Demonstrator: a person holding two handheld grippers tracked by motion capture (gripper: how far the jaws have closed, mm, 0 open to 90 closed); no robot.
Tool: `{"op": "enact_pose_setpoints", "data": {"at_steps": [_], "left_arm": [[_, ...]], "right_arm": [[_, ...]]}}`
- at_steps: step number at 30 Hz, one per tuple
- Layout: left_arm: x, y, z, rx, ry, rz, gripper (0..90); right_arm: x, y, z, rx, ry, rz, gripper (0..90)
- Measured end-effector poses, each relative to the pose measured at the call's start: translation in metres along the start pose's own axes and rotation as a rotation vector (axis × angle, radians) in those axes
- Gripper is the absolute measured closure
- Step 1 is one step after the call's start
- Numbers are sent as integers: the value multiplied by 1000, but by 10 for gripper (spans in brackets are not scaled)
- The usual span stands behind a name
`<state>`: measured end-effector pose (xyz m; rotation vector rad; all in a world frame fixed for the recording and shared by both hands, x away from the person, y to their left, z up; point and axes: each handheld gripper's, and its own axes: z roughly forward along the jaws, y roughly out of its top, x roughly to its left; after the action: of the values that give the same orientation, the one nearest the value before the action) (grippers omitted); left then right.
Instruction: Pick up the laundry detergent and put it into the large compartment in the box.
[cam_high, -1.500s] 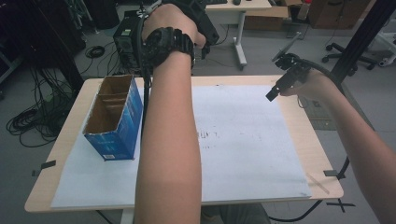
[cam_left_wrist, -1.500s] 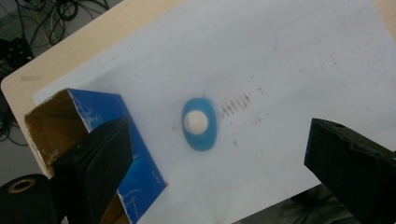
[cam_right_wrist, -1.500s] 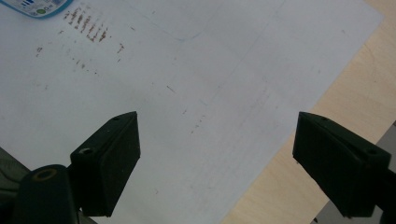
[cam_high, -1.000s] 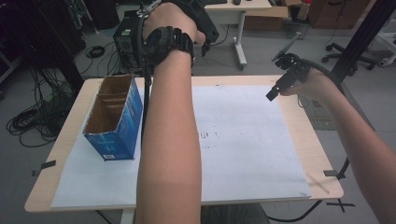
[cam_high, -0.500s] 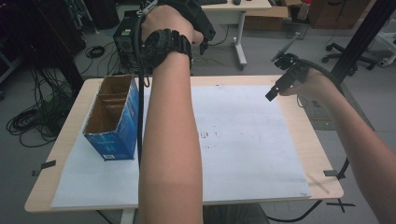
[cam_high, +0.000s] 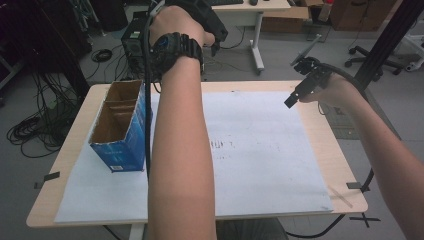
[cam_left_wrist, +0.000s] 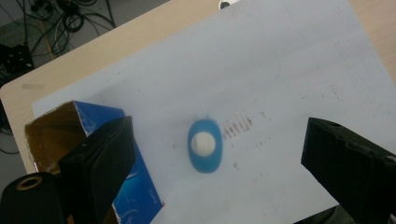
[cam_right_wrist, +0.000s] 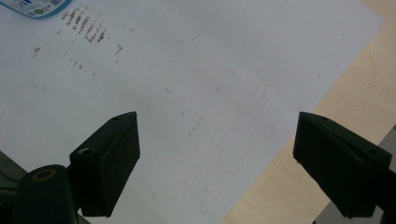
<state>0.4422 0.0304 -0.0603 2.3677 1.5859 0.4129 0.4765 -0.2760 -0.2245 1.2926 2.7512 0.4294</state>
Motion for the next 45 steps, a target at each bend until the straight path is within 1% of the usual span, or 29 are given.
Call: {"op": "enact_pose_setpoints", "data": {"at_steps": [4, 9, 11, 13, 14, 15, 16, 17, 21, 23, 25, 27, 29, 31, 32, 34, 35, 37, 38, 39, 41, 45], "left_arm": [[4, 0, 3, 13, 6, -12, 87], [8, 0, 9, 29, 1, -22, 84], [10, -1, 17, 47, 8, -26, 77], [10, -1, 19, 48, 5, -25, 77], [11, -2, 25, 57, 8, -32, 77], [11, -2, 25, 57, 8, -32, 76], [12, -3, 30, 69, 12, -37, 73], [12, -3, 30, 69, 12, -37, 64], [14, -5, 40, 86, 7, -51, 60], [16, -6, 43, 87, 9, -58, 57], [16, -7, 44, 94, 11, -55, 58], [16, -8, 47, 104, 24, -51, 55], [16, -8, 48, 95, 18, -55, 56], [16, -9, 51, 101, 20, -51, 51], [16, -10, 55, 109, 21, -55, 49], [17, -11, 57, 108, 20, -58, 49], [17, -12, 61, 116, 20, -55, 49], [17, -12, 62, 119, 22, -56, 49], [18, -13, 66, 125, 24, -63, 51], [18, -13, 66, 125, 24, -63, 51], [17, -15, 73, 140, 29, -61, 50], [17, -16, 79, 153, 31, -60, 50]], "right_arm": [[1, 1, 2, 4, 2, 1, 145], [1, 2, 2, 5, 0, 1, 145], [1, 2, 3, 6, 1, 3, 145], [1, 3, 4, 9, 0, 2, 145], [1, 3, 4, 12, 0, 3, 145], [1, 3, 4, 12, 0, 3, 145], [1, 3, 5, 11, 1, 0, 145], [1, 3, 5, 11, 1, 0, 145], [3, 5, 7, 11, 0, -7, 145], [4, 5, 7, 13, 2, -6, 145], [4, 5, 7, 12, 1, -7, 145], [4, 5, 7, 14, 1, -7, 145], [4, 5, 7, 14, 1, -7, 145], [4, 5, 8, 14, 2, -6, 145], [5, 5, 8, 14, 2, -8, 145], [5, 5, 8, 13, 3, -7, 145], [5, 6, 8, 14, 3, -8, 145], [6, 6, 9, 15, 2, -9, 145], [6, 6, 9, 16, 0, -8, 145], [6, 6, 10, 16, 1, -8, 145], [6, 6, 10, 19, 0, -11, 145], [7, 7, 11, 19, 1, -12, 144]]}}
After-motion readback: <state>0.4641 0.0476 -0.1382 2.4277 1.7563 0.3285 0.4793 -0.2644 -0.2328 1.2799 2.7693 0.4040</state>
